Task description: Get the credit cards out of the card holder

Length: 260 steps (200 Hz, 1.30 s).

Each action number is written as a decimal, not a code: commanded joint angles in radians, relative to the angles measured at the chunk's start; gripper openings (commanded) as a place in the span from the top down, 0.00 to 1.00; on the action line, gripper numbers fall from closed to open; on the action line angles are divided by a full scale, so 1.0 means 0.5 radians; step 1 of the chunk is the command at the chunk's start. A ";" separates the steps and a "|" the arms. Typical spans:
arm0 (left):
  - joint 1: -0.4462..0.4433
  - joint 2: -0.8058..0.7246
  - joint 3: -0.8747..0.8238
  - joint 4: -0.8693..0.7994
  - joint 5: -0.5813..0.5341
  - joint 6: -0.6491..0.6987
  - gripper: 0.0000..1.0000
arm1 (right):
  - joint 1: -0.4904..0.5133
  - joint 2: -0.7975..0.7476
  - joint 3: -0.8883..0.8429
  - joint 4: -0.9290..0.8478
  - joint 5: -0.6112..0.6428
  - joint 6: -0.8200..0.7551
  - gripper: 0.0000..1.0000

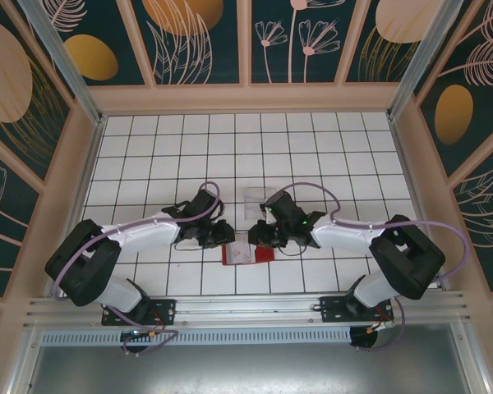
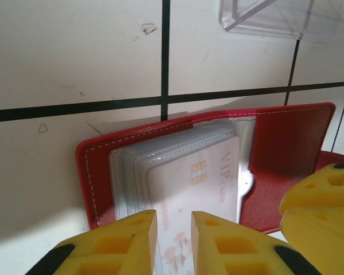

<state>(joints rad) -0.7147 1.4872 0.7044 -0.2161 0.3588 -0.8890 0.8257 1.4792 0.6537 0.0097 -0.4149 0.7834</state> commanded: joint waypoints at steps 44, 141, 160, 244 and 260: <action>-0.015 0.163 -0.052 -0.031 -0.003 0.017 0.77 | -0.064 0.099 -0.148 0.278 -0.179 -0.100 0.81; -0.014 0.223 -0.077 -0.062 -0.032 0.044 0.79 | -0.078 0.189 -0.302 0.609 -0.316 0.033 0.83; -0.014 0.228 -0.074 -0.066 -0.032 0.046 0.79 | -0.078 0.195 -0.337 0.682 -0.340 0.078 0.84; -0.014 0.248 -0.046 -0.080 -0.030 0.051 0.82 | -0.086 0.185 -0.398 0.863 -0.406 0.210 0.92; -0.015 0.244 -0.049 -0.081 -0.033 0.048 0.82 | -0.087 0.192 -0.409 0.898 -0.411 0.232 0.90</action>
<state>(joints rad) -0.7143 1.5589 0.7033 -0.1867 0.3702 -0.8803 0.7868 1.5700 0.4652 0.3870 -0.5892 0.8700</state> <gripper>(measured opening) 0.180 0.085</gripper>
